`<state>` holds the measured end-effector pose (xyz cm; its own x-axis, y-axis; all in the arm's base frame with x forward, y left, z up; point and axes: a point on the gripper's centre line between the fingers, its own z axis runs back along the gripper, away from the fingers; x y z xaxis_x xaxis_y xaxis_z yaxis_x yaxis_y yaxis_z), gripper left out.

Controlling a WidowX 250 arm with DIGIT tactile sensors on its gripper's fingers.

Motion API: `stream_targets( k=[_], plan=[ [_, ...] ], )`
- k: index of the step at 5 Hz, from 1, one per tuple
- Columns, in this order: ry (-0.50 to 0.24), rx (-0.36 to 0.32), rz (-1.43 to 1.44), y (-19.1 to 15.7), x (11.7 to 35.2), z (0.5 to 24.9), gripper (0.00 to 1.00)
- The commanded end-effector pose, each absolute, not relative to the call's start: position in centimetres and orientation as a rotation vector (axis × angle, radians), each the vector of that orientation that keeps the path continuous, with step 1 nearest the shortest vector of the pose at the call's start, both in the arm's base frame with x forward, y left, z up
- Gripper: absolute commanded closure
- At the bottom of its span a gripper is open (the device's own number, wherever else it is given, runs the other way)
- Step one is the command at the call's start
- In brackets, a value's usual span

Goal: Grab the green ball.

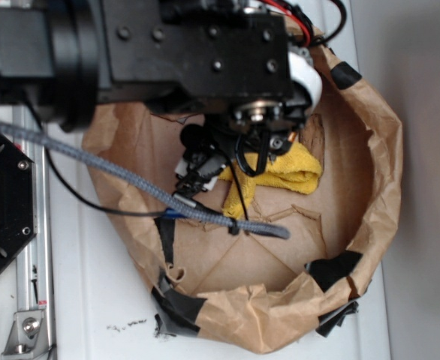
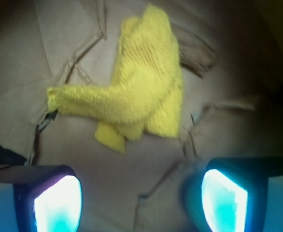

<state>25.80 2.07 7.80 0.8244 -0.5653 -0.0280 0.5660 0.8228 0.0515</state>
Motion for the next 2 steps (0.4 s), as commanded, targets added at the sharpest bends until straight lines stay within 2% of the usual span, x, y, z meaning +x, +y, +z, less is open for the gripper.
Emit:
stream_targets(
  k=[1,2],
  plan=[
    [-0.055,0.121,-0.668,3.2,25.7,7.4,0.00],
    [-0.007,0.138,-0.743,5.4,24.8,6.4,0.00]
  ],
)
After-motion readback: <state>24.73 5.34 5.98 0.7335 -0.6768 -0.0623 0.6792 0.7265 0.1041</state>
